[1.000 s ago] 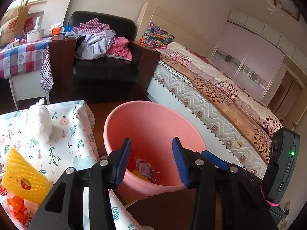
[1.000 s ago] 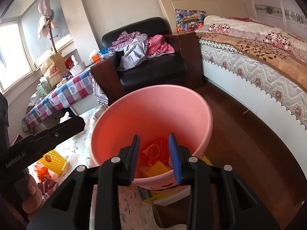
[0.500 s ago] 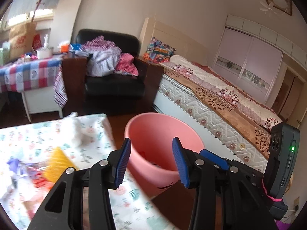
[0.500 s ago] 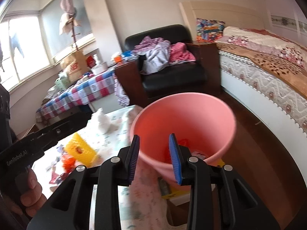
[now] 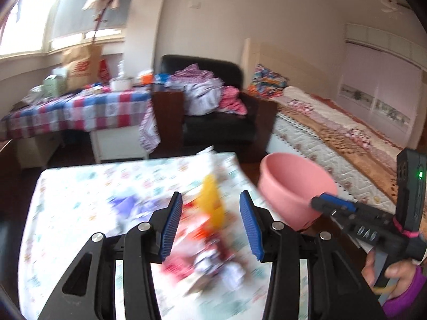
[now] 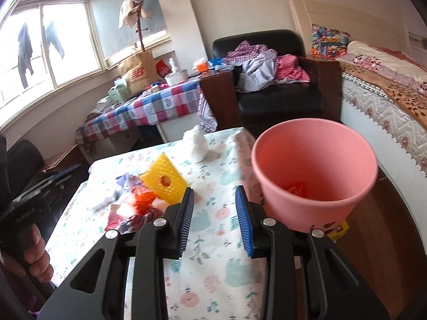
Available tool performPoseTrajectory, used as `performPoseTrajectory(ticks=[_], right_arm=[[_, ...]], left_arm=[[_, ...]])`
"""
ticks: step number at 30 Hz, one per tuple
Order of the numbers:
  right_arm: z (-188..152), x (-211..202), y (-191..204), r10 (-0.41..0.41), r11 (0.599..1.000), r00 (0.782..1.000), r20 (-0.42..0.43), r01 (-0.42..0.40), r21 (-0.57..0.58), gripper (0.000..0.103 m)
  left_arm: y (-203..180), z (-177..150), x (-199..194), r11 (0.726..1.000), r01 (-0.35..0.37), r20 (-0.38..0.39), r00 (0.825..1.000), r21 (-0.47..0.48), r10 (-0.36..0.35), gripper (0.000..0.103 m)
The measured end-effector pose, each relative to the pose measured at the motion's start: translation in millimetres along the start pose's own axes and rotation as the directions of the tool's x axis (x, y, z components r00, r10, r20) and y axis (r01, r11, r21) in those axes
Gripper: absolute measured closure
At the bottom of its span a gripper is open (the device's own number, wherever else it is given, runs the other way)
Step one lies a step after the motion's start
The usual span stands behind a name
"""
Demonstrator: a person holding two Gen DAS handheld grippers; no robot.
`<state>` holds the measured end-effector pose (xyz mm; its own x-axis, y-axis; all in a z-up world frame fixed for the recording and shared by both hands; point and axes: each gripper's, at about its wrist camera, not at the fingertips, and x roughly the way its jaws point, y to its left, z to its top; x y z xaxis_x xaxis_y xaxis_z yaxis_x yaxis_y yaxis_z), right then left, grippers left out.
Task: Collect trash
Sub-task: 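Move both open tools back over the remaining trash on the table, then grasp the pink paper wrapper with the left tool while the right tool grasps the orange plastic wrapper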
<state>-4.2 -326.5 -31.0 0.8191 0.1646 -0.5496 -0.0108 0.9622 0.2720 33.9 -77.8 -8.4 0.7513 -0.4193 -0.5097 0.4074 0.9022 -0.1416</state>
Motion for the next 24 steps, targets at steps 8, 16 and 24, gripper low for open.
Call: performPoseTrajectory(ticks=[8, 16, 24], right_arm=[[1, -2, 23, 0.042, 0.998, 0.999, -0.007, -0.042, -0.045, 0.07], [3, -5, 34, 0.074, 0.995, 0.997, -0.011, -0.075, -0.072, 0.07], [-6, 15, 45, 0.123, 0.985, 0.99, -0.075, -0.131, -0.109, 0.07]], left_arm=[[55, -33, -26, 0.991, -0.098, -0.053, 0.994, -0.087, 0.094, 0.06], [60, -40, -23, 0.99, -0.095, -0.101, 0.991, -0.101, 0.085, 0.067], [50, -50, 19, 0.992, -0.055, -0.227, 0.973, -0.112, 0.029, 0.067]])
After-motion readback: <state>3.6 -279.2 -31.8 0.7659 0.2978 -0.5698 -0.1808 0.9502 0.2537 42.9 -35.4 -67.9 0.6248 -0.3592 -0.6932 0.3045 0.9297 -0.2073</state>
